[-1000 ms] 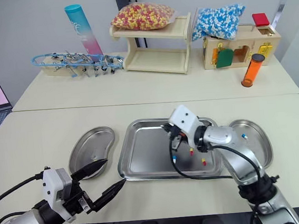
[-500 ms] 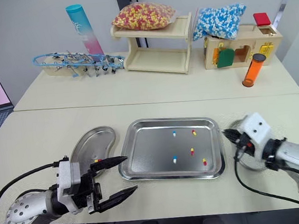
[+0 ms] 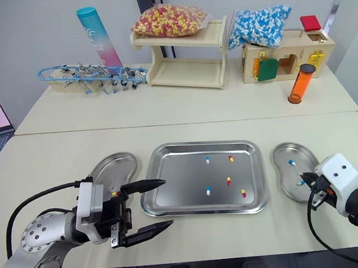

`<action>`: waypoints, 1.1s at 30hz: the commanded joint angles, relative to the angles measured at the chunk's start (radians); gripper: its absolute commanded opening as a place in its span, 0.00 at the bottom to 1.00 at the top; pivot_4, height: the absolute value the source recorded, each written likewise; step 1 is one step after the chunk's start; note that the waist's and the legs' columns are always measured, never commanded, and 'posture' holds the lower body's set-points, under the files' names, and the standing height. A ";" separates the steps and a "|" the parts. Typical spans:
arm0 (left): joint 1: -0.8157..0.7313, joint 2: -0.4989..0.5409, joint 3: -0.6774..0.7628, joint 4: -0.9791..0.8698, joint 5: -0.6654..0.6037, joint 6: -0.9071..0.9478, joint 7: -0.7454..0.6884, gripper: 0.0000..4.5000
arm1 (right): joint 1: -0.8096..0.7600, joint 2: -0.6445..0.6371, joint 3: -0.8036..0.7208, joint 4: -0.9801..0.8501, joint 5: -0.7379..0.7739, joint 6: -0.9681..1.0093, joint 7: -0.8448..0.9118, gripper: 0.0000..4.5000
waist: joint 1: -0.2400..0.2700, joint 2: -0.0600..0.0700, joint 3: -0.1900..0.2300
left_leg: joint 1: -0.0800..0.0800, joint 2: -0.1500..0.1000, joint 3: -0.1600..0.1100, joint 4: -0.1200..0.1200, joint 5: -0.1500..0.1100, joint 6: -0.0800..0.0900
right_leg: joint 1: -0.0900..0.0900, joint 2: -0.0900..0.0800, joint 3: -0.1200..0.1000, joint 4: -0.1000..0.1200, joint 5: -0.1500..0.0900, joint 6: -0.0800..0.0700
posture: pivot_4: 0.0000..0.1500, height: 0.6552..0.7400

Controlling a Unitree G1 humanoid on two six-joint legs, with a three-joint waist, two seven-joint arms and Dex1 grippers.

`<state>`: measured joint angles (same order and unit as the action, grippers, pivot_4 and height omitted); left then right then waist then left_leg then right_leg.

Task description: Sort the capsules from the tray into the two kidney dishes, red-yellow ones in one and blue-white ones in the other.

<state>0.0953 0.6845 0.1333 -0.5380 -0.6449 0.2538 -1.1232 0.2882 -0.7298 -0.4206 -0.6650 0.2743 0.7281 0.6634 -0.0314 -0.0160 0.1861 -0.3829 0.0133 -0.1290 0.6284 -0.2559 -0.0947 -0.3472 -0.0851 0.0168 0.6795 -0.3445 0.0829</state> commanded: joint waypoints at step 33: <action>0.324 -0.055 0.334 0.141 0.106 -0.144 0.185 1.00 | 0.056 -0.063 -0.118 0.159 0.120 -0.554 0.389 0.93 | 0.002 0.000 0.000 | 0.002 0.000 0.000 0.000 0.000 0.000 | 0.004 0.000 -0.001 -0.001 0.000 0.000 | 1.00 1.00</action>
<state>0.4051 0.6426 0.4194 -0.3988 -0.5488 0.1436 -0.9628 0.3254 -0.8025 -0.4858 -0.5278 0.3853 0.2306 1.0316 -0.0292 -0.0162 0.1861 -0.3807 0.0136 -0.1291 0.6284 -0.2559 -0.0947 -0.3429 -0.0857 0.0152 0.6779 -0.3446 0.0831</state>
